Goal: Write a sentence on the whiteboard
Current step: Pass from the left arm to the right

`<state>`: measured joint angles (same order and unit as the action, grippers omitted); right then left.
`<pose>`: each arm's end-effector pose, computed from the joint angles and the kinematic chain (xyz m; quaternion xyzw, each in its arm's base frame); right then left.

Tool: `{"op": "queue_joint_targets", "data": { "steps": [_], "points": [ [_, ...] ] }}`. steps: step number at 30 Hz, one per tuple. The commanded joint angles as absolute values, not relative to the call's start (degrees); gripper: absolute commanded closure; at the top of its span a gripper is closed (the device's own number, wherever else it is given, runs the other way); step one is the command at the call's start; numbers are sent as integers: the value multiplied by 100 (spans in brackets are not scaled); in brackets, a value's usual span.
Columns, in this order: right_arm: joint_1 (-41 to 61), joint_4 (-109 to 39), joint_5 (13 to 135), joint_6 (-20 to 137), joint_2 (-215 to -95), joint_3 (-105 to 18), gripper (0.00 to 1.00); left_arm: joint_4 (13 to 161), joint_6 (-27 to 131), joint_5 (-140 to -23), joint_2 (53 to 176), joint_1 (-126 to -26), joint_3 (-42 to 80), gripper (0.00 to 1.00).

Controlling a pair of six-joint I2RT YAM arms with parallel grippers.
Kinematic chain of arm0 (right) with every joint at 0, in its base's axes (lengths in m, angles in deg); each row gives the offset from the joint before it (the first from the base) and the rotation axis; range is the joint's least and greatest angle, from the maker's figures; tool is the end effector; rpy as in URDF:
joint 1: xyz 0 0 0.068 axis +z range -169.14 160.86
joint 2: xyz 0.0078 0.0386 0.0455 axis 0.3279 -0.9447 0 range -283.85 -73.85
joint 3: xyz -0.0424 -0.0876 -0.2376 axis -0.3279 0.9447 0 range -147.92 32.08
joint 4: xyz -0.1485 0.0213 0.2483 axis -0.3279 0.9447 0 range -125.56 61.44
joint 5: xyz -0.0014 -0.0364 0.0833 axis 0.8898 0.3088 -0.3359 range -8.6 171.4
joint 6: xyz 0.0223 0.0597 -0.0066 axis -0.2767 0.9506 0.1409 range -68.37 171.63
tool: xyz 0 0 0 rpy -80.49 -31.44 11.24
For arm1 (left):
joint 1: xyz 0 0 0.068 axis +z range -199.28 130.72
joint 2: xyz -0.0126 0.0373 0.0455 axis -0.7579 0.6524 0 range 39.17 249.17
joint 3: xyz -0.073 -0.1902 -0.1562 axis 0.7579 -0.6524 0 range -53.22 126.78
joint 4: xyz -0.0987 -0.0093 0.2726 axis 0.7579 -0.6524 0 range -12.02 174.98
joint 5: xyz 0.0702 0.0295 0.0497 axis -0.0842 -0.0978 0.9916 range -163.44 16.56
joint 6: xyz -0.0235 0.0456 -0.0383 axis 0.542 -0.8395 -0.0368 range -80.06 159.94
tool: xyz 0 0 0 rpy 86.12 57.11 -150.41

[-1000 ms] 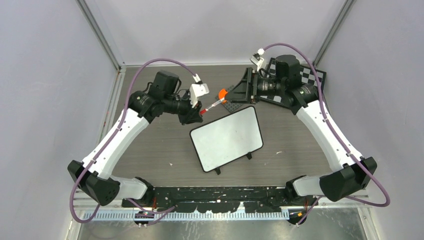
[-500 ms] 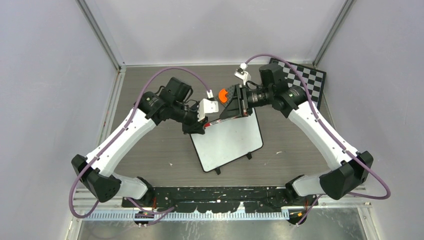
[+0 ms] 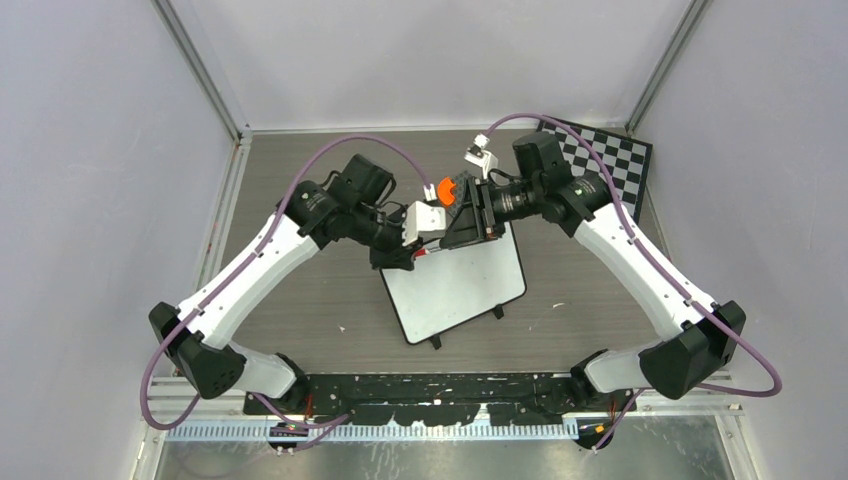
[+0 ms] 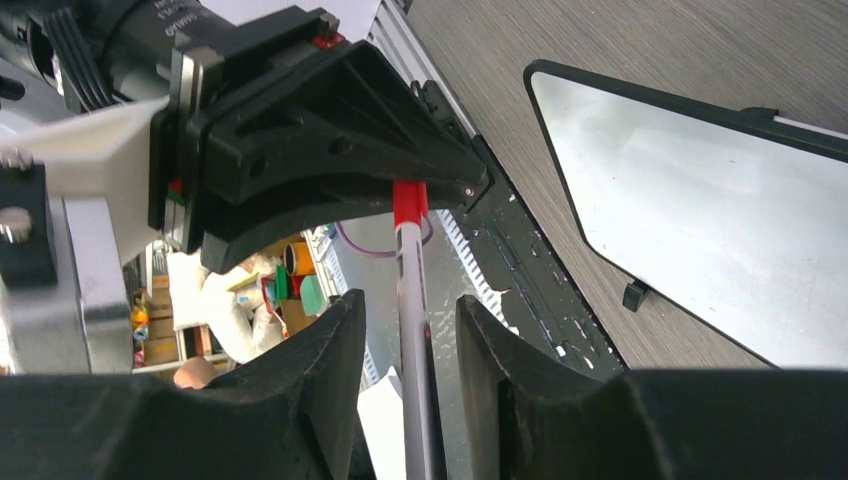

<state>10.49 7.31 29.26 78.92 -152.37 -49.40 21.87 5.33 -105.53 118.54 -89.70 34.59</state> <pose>0.2612 0.1936 0.3630 -0.2026 0.8099 0.5312 0.1446 0.2152 -0.2180 0.3617 0.6242 0.6752 -0.2778 0.2779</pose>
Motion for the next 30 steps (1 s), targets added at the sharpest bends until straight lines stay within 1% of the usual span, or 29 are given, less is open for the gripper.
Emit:
{"op": "queue_joint_targets", "data": {
  "steps": [1,4,8,9,13,17,23,30],
  "points": [
    [1133,672,2910,7902,-15234,-5151,59,2080,445,-10484,11955,-9133,3774,100],
    [1157,622,2893,7947,-15221,-5126,66,2150,567,-10414,12008,-9138,3824,100],
    [1176,569,2883,7977,-15169,-5071,67,2239,646,-10402,12014,-9151,3836,100],
    [1177,566,2884,7976,-15165,-5065,67,2252,659,-10402,12024,-9148,3848,100],
    [1173,578,2855,7955,-15118,-5038,56,2218,671,-10336,12053,-9149,3869,100],
    [1175,662,2866,7865,-15069,-5040,54,2214,623,-10204,12000,-9147,3824,100],
    [1167,641,2884,7878,-15058,-4977,65,2378,706,-10117,11908,-9147,3747,100],
    [1167,531,2875,7966,-15084,-4991,66,2396,888,-10306,12084,-9151,3918,100]
  ]
}}
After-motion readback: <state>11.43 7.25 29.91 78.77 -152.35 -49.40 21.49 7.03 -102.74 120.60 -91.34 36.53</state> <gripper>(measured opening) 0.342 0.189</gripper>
